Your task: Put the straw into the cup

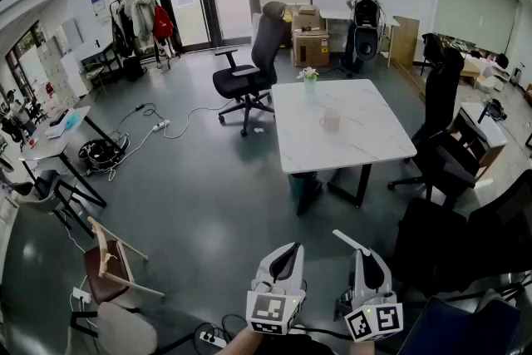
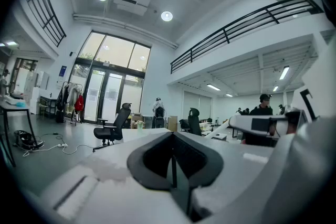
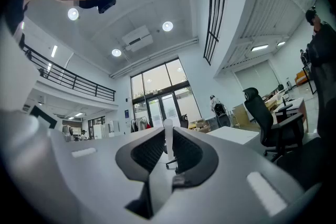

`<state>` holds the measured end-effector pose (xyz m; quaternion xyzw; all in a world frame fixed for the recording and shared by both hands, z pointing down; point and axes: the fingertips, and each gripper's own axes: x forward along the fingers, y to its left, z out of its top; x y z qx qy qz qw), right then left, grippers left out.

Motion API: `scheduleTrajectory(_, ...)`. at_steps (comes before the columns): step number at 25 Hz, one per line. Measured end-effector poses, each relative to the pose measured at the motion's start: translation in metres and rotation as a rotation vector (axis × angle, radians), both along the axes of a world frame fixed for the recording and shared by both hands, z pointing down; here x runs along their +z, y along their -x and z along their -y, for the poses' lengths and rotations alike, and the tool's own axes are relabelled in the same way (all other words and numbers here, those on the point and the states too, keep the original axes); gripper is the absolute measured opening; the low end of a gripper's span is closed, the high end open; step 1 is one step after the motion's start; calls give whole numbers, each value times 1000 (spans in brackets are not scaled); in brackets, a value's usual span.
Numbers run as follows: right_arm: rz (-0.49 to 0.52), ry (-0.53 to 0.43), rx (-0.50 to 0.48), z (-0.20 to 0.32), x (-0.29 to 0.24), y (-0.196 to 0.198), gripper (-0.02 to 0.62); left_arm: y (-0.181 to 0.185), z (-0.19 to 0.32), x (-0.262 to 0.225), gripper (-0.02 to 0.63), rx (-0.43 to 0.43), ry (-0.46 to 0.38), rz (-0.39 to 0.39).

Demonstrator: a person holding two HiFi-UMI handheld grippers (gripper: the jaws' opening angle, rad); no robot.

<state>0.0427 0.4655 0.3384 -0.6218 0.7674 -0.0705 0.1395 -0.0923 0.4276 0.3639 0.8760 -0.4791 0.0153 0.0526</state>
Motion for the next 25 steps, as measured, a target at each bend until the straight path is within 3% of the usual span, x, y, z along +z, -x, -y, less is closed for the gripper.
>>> scheduleTrajectory(15,18,31,-31,16,15,-12,46,-6,8,17,2,-50,32,7)
scheduleTrajectory(25,8,48,-33,96,32,-24,46,-13,91,33,2,-69,45,16)
